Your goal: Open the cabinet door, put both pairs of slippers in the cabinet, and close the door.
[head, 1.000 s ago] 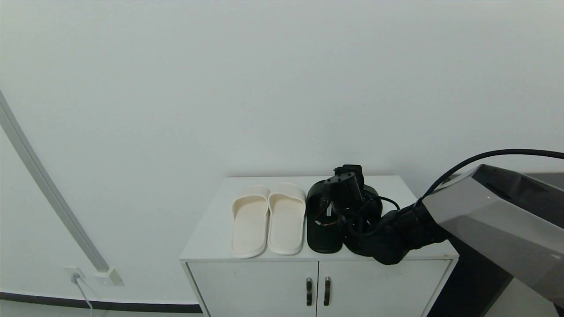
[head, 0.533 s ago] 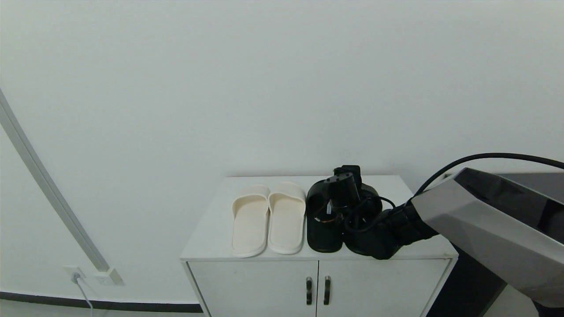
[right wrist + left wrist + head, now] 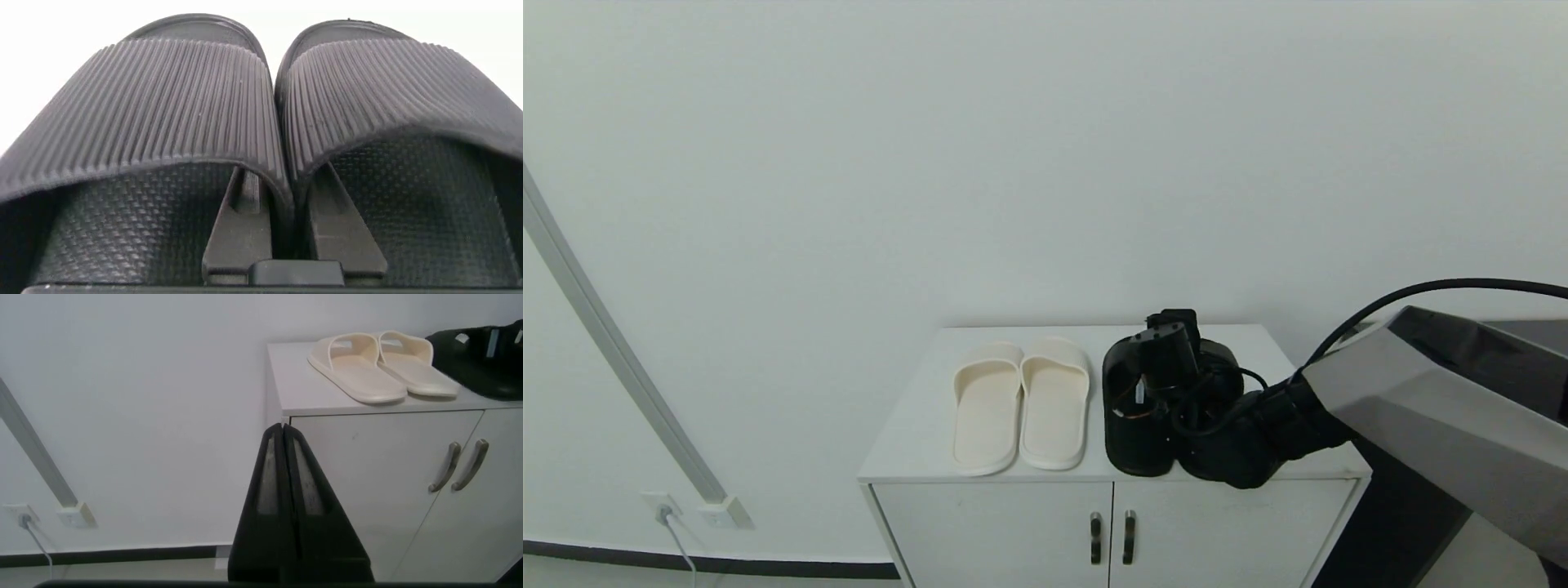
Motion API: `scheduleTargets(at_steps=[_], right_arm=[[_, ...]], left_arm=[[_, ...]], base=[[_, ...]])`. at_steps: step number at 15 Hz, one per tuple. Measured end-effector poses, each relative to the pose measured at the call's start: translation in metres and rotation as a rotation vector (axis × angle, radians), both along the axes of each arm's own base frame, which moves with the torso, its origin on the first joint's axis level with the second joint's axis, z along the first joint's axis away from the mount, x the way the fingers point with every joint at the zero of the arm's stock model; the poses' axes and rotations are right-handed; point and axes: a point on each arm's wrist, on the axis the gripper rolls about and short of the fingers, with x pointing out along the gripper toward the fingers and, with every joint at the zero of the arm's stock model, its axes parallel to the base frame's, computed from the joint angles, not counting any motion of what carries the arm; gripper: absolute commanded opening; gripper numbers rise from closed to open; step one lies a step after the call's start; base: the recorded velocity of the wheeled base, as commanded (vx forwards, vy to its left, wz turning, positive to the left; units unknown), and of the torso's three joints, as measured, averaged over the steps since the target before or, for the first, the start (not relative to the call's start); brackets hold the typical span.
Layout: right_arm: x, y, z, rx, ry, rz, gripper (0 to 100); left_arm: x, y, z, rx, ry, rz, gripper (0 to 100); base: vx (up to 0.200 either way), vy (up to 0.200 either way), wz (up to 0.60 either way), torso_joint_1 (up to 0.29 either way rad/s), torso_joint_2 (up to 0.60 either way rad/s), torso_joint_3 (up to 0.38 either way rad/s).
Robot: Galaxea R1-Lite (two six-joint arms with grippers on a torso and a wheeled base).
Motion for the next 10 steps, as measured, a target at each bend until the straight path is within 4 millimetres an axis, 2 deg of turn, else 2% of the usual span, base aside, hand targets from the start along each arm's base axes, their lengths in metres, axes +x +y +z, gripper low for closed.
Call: scheduleTargets(at_steps=[2, 5, 10], right_arm=[[-0.014, -0.006, 0.013, -0.001, -0.020, 0.056, 0], [-0.051, -0.019, 0.029, -0.007, -0.050, 0.242, 0], [-0.129, -0.052, 0.053, 0.058, -0.036, 0.710, 0]], left_arm=[[0.000, 0.000, 0.000, 0.000, 0.000, 0.000, 0], [0.000, 0.000, 0.000, 0.000, 0.000, 0.000, 0], [0.000, 0.000, 0.000, 0.001, 0.000, 0.000, 0]], base=[[0.000, 0.000, 0.00, 0.000, 0.00, 0.000], [0.000, 0.000, 0.00, 0.000, 0.00, 0.000], [0.000, 0.000, 0.00, 0.000, 0.00, 0.000]])
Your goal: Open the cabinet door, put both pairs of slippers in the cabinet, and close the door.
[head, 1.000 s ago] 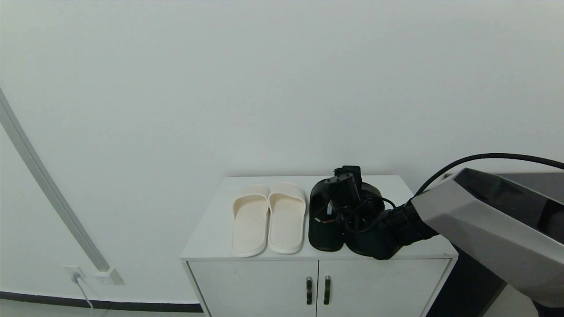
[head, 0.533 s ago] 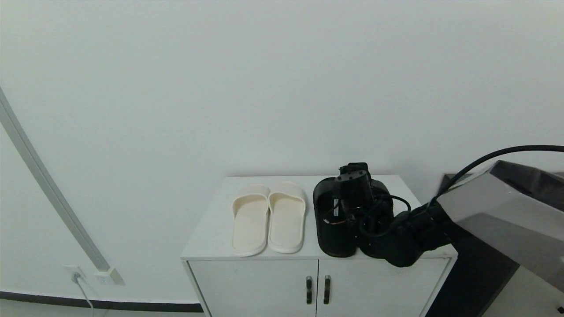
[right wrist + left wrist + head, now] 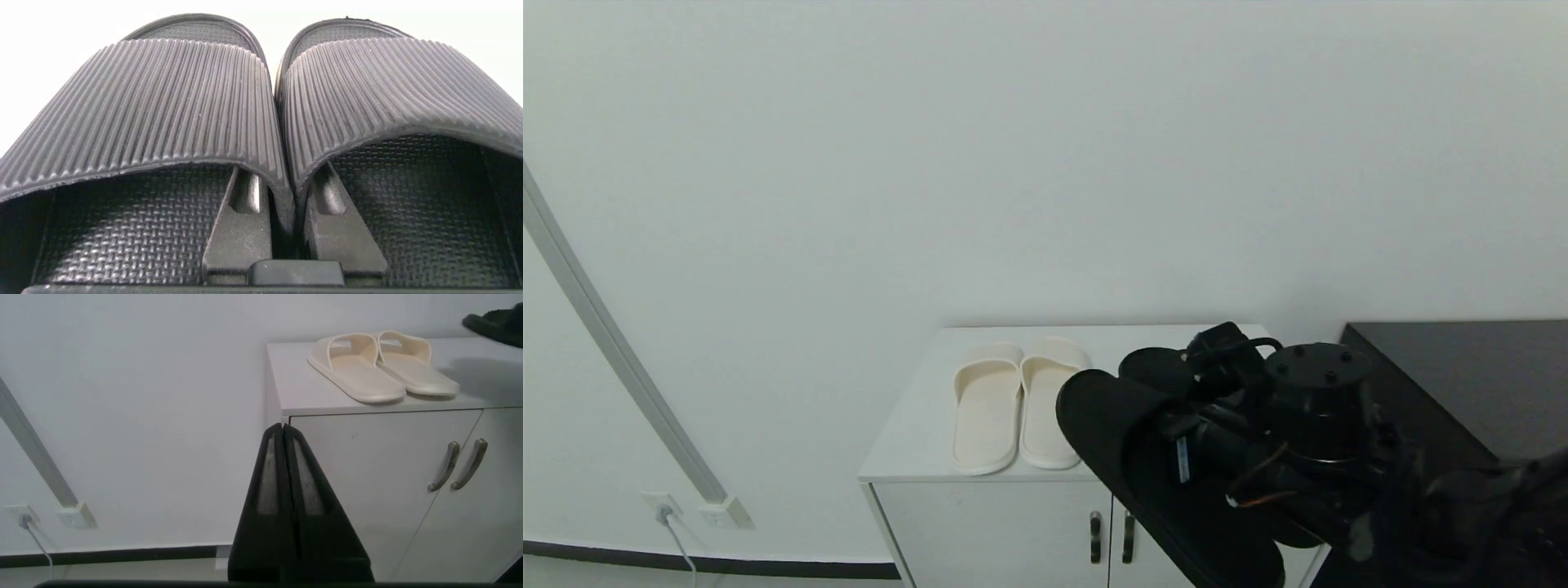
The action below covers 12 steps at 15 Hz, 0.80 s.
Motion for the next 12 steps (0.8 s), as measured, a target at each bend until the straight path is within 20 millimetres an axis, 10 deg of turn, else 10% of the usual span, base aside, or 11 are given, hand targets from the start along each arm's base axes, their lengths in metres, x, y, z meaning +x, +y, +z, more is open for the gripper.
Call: scheduleTargets(at_steps=[5, 12], right_arm=[[-0.034, -0.012, 0.016, 0.028, 0.010, 0.143, 0], [-0.041, -0.016, 0.020, 0.035, 0.000, 0.153, 0]], left_arm=[[0.000, 0.000, 0.000, 0.002, 0.000, 0.000, 0], [0.000, 0.000, 0.000, 0.001, 0.000, 0.000, 0]], base=[[0.000, 0.000, 0.00, 0.000, 0.00, 0.000], [-0.200, 0.000, 0.00, -0.001, 0.00, 0.004]])
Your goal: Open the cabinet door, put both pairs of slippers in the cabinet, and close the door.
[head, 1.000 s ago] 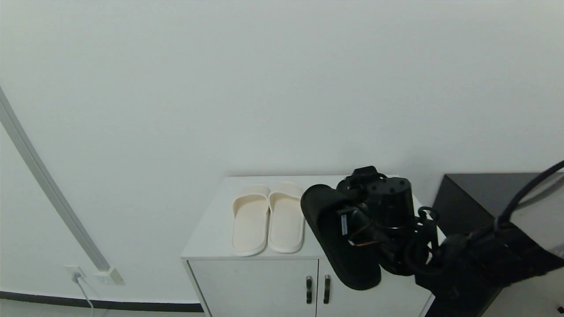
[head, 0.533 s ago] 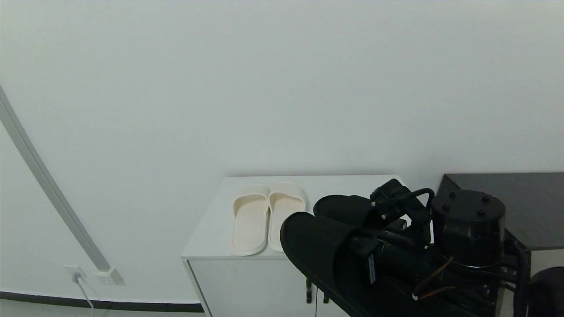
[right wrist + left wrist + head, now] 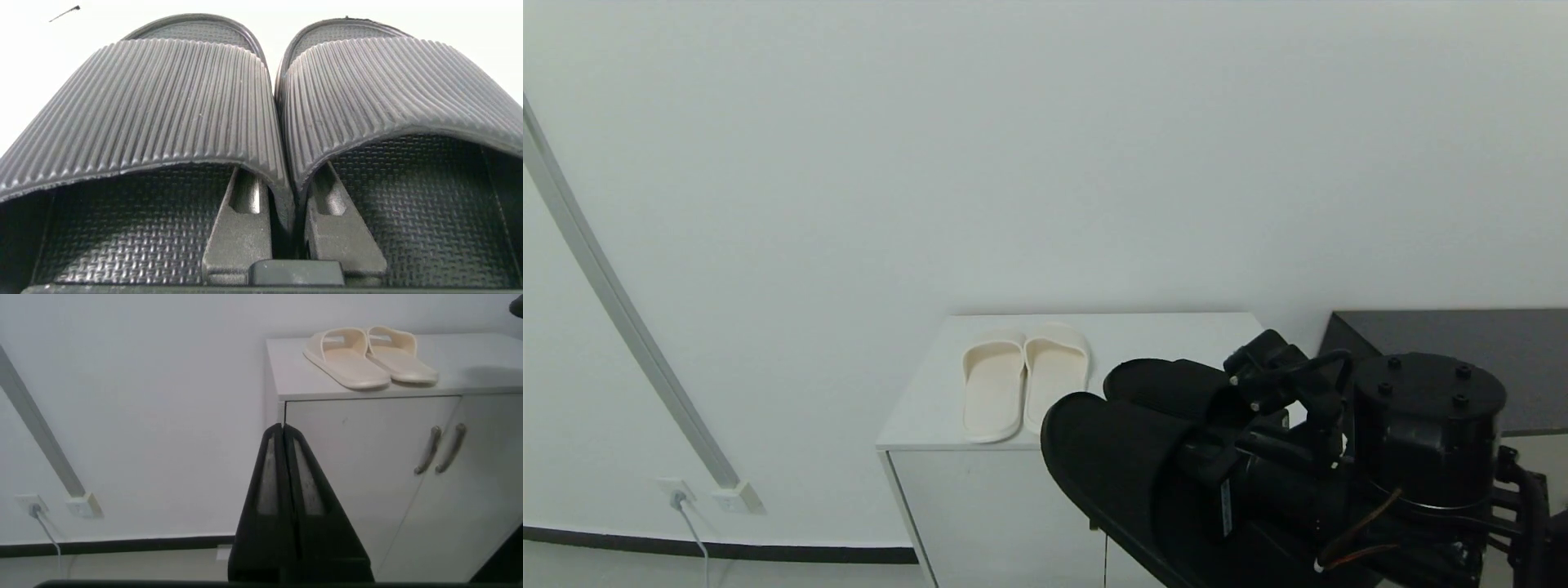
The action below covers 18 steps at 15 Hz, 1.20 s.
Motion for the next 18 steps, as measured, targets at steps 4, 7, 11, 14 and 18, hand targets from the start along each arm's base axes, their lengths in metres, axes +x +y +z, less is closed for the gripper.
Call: scheduleTargets(at_steps=[4, 7, 11, 14, 18], right_arm=[[-0.0005, -0.0014, -0.0015, -0.006, 0.003, -0.003, 0], [-0.0006, -0.0016, -0.0022, -0.010, 0.004, -0.003, 0], [-0.0014, -0.0032, -0.0047, -0.016, 0.008, -0.006, 0], [-0.0023, -0.0042, -0.0073, -0.025, 0.014, -0.005, 0], [-0.0029, -0.0047, -0.0081, -0.027, 0.014, -0.003, 0]], left_arm=[[0.0000, 0.0000, 0.0000, 0.000, 0.000, 0.000, 0], [0.0000, 0.0000, 0.0001, 0.000, -0.001, 0.000, 0], [0.0000, 0.0000, 0.0000, 0.000, 0.000, 0.000, 0], [0.0000, 0.0000, -0.0001, 0.000, 0.001, 0.000, 0], [0.0000, 0.0000, 0.0000, -0.001, 0.000, 0.001, 0]], base=[[-0.200, 0.000, 0.00, -0.001, 0.00, 0.002], [0.000, 0.000, 0.00, 0.000, 0.00, 0.000], [0.000, 0.000, 0.00, 0.000, 0.00, 0.000], [0.000, 0.000, 0.00, 0.000, 0.00, 0.000], [0.000, 0.000, 0.00, 0.000, 0.00, 0.000]])
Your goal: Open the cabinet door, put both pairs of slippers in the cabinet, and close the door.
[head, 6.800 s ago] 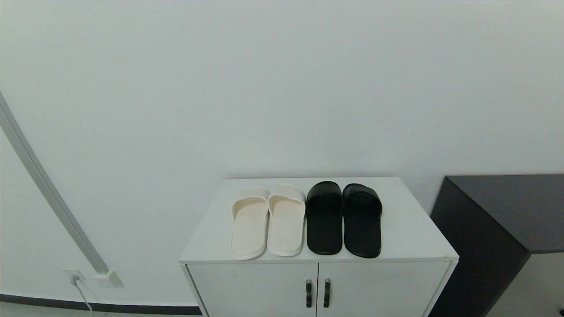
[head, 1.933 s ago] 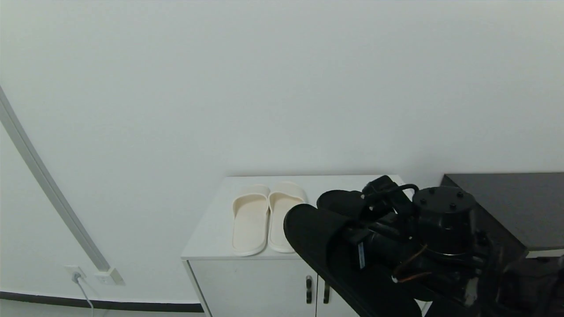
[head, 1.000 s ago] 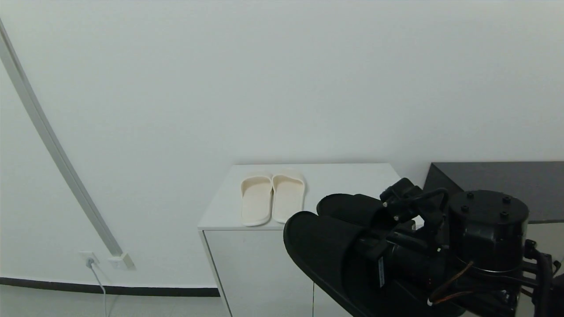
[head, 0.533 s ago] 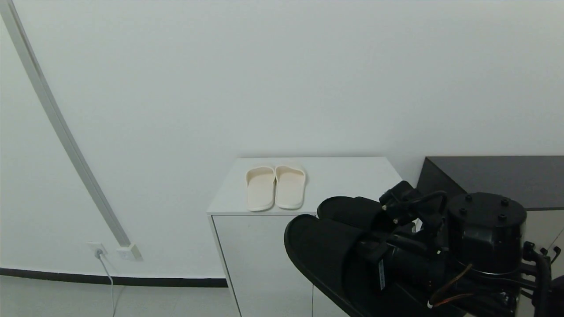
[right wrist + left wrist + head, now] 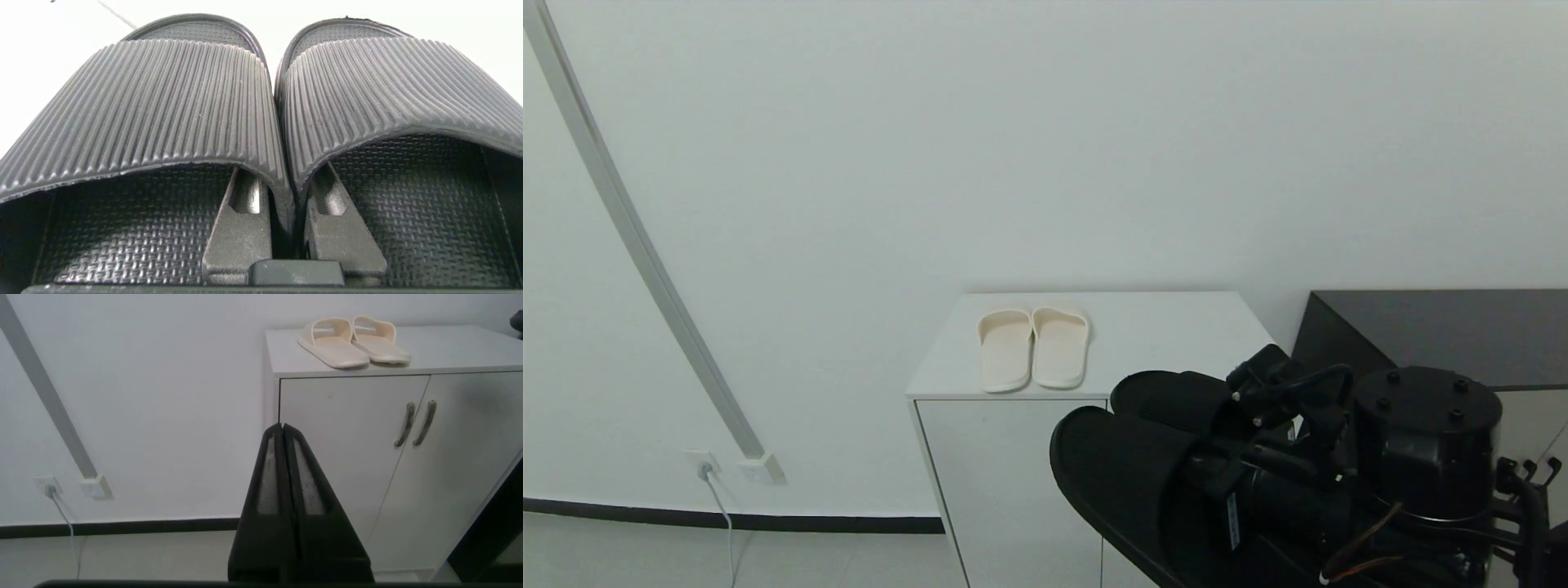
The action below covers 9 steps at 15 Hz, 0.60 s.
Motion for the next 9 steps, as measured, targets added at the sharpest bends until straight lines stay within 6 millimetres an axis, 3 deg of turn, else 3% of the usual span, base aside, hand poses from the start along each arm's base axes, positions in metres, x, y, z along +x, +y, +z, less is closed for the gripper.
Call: scheduleTargets(at_steps=[6, 7, 9], right_arm=[[-0.0011, -0.0012, -0.0024, -0.010, 0.000, 0.002, 0], [-0.0012, -0.0013, -0.0026, -0.010, 0.001, 0.002, 0], [-0.0014, -0.0014, -0.0030, -0.012, 0.002, 0.002, 0]], left_arm=[[0.0000, 0.0000, 0.0000, 0.001, 0.000, 0.001, 0], [0.0000, 0.0000, 0.0000, 0.000, 0.000, 0.000, 100], [0.0000, 0.0000, -0.0001, -0.001, 0.001, -0.001, 100]], base=[[0.000, 0.000, 0.00, -0.160, 0.37, 0.203], [0.000, 0.000, 0.00, -0.237, 0.52, 0.295], [0.000, 0.000, 0.00, -0.234, 0.55, 0.315]])
